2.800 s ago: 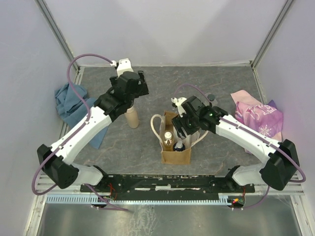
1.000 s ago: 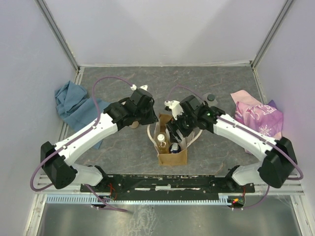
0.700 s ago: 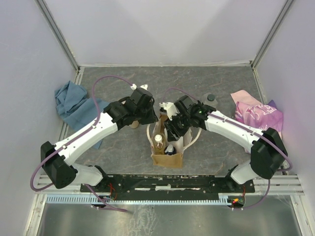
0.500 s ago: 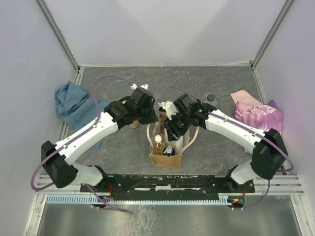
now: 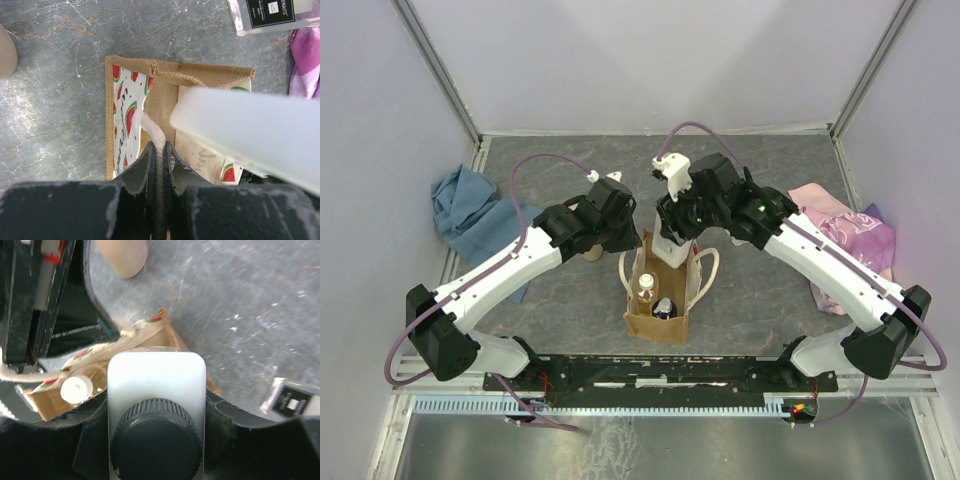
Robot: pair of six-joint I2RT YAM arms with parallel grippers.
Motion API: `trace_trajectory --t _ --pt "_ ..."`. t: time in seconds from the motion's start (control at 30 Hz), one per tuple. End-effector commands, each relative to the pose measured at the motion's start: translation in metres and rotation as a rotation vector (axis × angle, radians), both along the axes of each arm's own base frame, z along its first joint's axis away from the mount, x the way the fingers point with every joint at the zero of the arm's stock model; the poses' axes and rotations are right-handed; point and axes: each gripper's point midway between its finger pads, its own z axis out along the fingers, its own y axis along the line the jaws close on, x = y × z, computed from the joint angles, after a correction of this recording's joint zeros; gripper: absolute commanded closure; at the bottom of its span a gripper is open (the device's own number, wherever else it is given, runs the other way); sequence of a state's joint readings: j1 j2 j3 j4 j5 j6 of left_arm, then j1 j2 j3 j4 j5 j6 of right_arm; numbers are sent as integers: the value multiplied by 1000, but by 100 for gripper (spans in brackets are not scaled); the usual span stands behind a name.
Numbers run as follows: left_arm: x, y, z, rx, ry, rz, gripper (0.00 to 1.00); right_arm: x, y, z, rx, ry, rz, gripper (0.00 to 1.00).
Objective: Take the personal care products out of the canvas bag
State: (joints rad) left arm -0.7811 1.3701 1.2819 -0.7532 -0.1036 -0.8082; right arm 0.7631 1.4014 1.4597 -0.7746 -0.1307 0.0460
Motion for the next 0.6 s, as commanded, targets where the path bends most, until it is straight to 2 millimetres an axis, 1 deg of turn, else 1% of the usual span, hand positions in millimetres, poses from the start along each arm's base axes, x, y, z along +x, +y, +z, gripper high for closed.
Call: trace_trajectory --t 0.0,0.07,0.17,0.3,0.4,0.53,0.57 --pt "13 -8 22 -51 -70 8 95 49 -21 93 129 -296 -225 61" --pt "13 -9 21 -51 -67 9 95 70 -33 98 119 -327 -317 63" --pt "13 -10 23 -54 -70 5 96 101 -47 88 111 -308 -425 66" --pt "17 -9 33 -52 -96 8 96 133 -56 66 149 -242 -522 68" --pt "20 -10 39 -50 -109 8 95 153 -61 47 138 -244 -588 68" --pt "21 -13 41 -56 -107 2 95 178 -66 9 75 -223 -654 68" --pt "21 -13 41 -55 -108 2 95 183 -68 0 55 -225 -666 65"
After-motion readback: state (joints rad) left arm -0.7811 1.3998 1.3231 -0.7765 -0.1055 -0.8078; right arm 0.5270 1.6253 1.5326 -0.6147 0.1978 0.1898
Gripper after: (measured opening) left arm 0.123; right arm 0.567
